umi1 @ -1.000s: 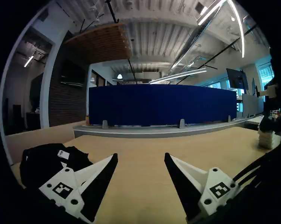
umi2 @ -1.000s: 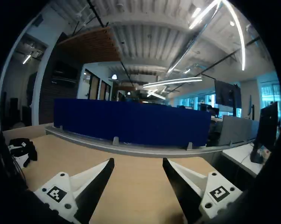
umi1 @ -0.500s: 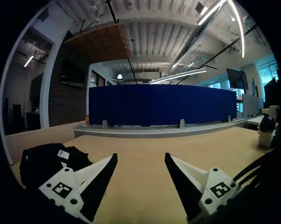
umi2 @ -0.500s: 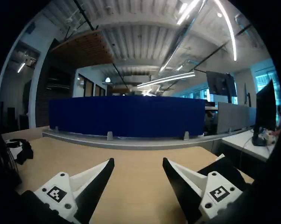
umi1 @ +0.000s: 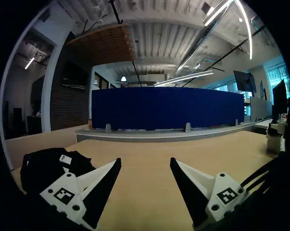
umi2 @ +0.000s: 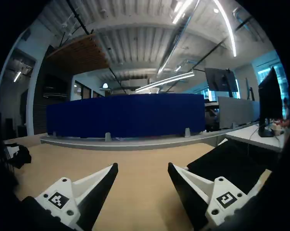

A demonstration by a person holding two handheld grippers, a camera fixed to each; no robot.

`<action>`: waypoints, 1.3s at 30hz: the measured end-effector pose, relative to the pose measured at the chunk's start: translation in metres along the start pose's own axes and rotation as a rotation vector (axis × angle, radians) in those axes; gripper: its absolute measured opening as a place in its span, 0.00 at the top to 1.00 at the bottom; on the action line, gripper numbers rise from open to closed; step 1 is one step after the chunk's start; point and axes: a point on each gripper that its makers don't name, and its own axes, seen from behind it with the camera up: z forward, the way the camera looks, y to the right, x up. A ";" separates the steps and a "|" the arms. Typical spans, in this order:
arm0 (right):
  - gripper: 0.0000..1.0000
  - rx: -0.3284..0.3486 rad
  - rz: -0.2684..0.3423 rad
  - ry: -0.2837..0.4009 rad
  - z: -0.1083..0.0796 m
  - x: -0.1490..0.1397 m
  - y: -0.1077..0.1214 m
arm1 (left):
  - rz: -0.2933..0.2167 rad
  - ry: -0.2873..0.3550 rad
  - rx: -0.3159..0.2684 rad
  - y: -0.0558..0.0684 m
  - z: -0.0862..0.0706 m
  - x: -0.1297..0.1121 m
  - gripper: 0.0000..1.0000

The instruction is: Fold towel

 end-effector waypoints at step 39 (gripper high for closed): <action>0.00 0.003 -0.045 0.003 0.000 -0.017 -0.001 | 0.000 0.000 0.000 0.000 -0.001 0.000 0.06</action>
